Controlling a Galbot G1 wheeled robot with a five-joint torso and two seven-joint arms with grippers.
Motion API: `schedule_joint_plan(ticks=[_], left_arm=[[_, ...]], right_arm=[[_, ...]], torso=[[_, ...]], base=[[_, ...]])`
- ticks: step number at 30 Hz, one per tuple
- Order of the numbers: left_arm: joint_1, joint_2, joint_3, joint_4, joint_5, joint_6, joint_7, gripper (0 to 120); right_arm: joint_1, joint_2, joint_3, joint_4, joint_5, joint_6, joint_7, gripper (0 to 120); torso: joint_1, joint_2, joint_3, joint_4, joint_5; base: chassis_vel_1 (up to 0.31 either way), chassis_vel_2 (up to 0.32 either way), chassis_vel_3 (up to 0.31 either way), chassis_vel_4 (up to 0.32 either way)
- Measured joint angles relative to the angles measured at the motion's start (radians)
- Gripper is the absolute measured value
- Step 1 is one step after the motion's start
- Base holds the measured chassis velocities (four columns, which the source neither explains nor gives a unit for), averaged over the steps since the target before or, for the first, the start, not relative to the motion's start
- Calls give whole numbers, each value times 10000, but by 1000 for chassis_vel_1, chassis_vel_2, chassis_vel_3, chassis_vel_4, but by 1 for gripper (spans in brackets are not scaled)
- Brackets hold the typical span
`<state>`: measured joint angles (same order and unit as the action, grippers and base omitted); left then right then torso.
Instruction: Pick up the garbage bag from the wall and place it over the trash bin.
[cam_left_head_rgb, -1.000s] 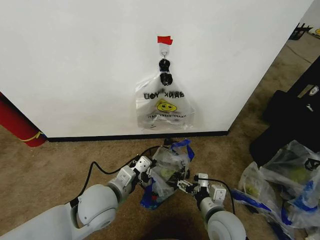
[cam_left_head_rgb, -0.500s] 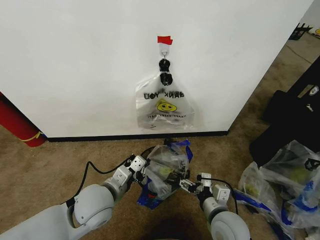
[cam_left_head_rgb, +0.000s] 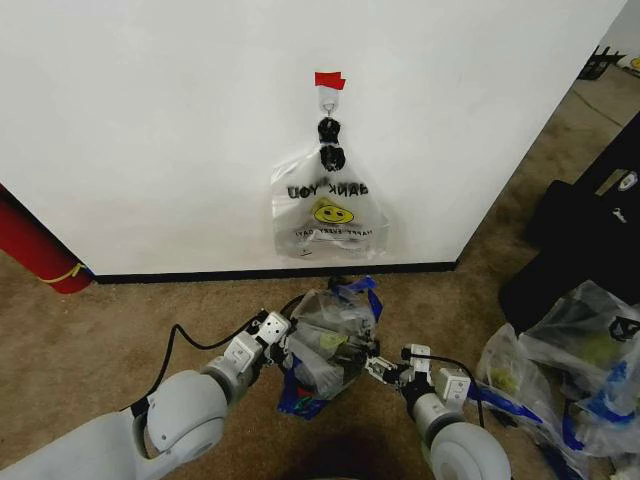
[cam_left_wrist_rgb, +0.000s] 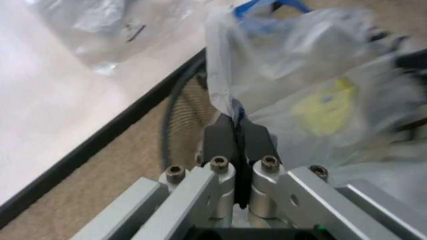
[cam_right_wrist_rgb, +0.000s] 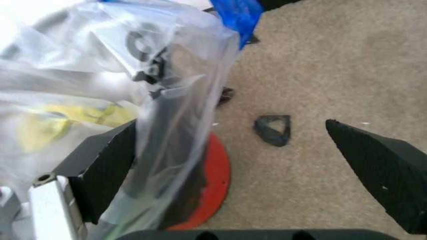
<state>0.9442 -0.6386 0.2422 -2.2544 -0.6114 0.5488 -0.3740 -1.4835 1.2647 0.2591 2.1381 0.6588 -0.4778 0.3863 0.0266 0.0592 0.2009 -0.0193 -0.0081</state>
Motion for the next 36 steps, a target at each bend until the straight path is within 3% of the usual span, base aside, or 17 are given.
schedule_joint_plan(ticks=[7,10,14,26,36], left_arm=[[17,-96,46,-100,-38,1,15,0],[23,-98,39,-153,-45,8,15,0],[46,-105,31,-235,-72,29,14,0],[56,-231,-18,-164,-152,32,-43,0],[68,-331,-139,-145,-304,-17,-239,0]], right_arm=[[662,216,-490,-433,752,-308,230,68],[782,249,-564,-495,842,-374,322,63],[939,334,-708,-567,1081,-546,557,43],[1168,614,-810,-710,1345,-733,916,3],[879,809,-430,-660,1101,-237,798,1]], torso=[[0,-1,0,1,1],[0,-1,0,1,1],[0,0,0,0,0],[0,0,0,1,0],[0,-1,1,0,0]], base=[[0,0,0,0],[0,0,0,0],[0,0,0,0],[0,0,0,0],[0,0,0,0]])
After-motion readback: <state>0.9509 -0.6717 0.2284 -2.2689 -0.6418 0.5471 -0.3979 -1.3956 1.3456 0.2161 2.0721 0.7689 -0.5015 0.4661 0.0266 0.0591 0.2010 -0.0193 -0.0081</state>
